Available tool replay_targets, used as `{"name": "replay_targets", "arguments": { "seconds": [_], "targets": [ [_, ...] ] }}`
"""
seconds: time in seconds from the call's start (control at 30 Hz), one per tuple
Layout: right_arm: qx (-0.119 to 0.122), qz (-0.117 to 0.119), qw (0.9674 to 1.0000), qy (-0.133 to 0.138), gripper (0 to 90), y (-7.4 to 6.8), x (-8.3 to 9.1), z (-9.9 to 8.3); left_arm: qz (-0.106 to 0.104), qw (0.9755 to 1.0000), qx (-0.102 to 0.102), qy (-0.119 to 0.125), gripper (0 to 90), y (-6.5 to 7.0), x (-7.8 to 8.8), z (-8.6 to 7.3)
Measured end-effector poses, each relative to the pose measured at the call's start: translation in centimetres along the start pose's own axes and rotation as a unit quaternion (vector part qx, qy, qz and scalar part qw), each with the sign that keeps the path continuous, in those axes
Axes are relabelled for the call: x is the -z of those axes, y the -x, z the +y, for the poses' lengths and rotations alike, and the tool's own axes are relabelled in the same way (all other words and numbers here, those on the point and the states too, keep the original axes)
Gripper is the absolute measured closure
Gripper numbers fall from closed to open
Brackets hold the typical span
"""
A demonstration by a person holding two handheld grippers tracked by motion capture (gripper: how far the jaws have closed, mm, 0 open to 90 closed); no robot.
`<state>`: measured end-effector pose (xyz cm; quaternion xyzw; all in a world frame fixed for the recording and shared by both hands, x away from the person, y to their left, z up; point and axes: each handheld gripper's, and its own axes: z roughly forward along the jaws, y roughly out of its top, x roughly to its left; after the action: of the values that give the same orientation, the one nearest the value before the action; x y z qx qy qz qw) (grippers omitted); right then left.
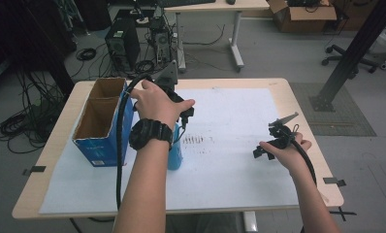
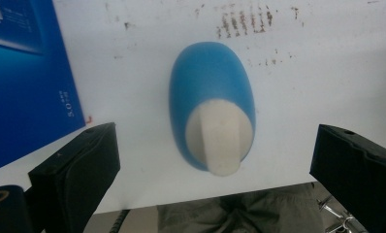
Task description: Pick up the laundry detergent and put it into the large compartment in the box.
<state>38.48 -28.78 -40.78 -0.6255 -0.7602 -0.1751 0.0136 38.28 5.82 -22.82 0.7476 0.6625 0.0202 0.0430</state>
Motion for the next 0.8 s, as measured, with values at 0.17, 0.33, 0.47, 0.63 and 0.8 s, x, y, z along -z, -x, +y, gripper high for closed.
{"name": "replay_targets", "arguments": {
  "seconds": [0.17, 0.33, 0.47, 0.63, 0.8],
  "targets": [
    [0.001, 0.001, 1.0, -0.002, 3.8, 0.3, -0.3, -0.2, 0.002, 1.0, 0.003, -0.006, 4.1, 0.1, -1.0, 0.0],
    [0.0, 0.004, 1.0, -0.001, 3.8, 0.4, -0.5, -0.3, 0.001, 0.9999, 0.001, -0.014, 4.1, 0.3, -2.1, 0.2],
    [0.001, 0.004, 1.0, 0.0, 3.8, 0.5, -0.6, -0.3, 0.001, 0.9998, 0.001, -0.018, 4.1, 0.5, -2.6, 0.2],
    [0.0, 0.005, 1.0, 0.0, 3.8, 0.6, -0.7, -0.5, 0.001, 0.9997, 0.003, -0.025, 4.1, 0.5, -3.6, 0.2],
    [0.002, 0.007, 1.0, 0.002, 3.4, 0.6, -0.7, -0.6, 0.003, 0.9996, 0.008, -0.029, 4.2, 0.4, -4.2, 0.2]
  ]
}}
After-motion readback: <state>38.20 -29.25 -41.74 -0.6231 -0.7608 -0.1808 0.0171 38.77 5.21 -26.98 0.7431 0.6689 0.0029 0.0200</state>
